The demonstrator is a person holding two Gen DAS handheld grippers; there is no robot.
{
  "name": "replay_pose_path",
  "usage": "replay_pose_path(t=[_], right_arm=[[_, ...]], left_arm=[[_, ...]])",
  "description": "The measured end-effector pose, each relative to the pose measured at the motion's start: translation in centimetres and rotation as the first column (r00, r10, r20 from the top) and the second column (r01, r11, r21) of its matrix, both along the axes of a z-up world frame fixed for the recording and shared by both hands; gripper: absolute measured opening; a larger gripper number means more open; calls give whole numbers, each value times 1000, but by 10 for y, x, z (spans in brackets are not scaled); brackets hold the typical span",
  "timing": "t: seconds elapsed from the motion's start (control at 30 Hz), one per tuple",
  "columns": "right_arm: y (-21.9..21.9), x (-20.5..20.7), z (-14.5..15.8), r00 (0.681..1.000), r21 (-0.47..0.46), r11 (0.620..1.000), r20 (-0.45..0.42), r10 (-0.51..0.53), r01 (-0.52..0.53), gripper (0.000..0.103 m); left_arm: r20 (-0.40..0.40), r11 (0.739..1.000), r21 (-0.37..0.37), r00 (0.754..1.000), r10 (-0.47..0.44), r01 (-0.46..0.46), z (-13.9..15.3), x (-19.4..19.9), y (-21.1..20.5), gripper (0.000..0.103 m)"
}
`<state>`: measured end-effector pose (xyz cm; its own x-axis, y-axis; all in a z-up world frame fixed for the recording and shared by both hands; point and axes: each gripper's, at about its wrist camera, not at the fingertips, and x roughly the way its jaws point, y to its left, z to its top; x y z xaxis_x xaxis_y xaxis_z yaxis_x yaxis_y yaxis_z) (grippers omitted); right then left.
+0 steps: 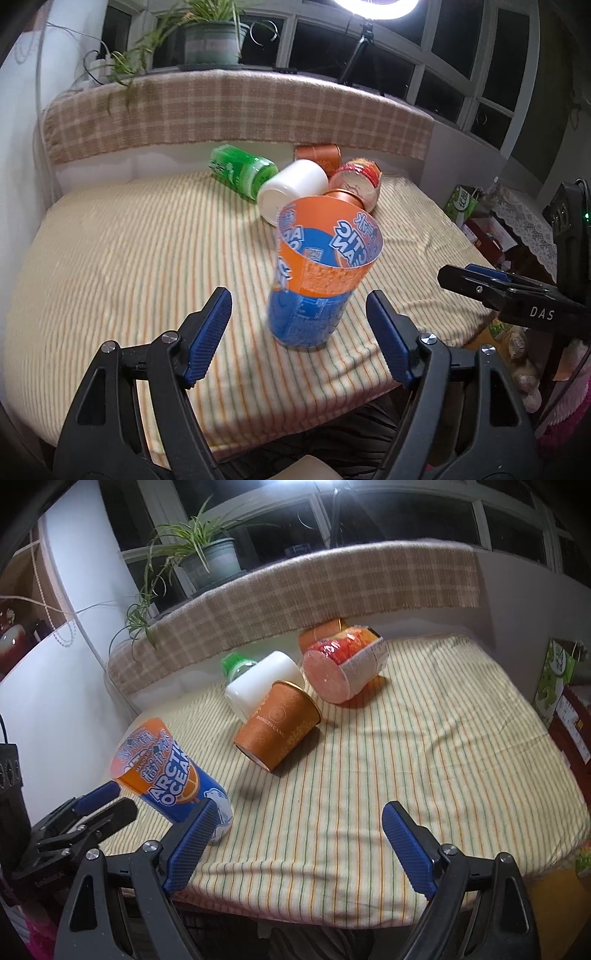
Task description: Flip cup upright
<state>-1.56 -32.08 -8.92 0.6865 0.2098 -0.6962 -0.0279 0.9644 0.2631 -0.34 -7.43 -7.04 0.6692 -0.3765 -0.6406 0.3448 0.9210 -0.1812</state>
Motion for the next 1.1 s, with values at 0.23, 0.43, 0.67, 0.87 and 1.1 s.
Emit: replay_pose_path(t=[0.23,0.43,0.67,0.87,1.1], right_arm=[[12,-7,10,997,-66,998,79,17,-11,93],[24,-12,19,987,-118,993,156,32,-13,102],[35,-16,29,972,-170,985,232,40,0,103],[43,-19,32,959,-205,978,284,26,34,103],[50,-25,36,945,-240,968,328,4,79,103]], left_arm=[[85,998,0,994,64,-64,16,-18,17,78],[179,992,7,976,122,-125,31,-29,28,84],[269,982,13,946,180,-191,43,-37,36,92],[314,971,18,923,221,-238,46,-43,38,92],[344,959,20,902,259,-283,47,-51,43,92]])
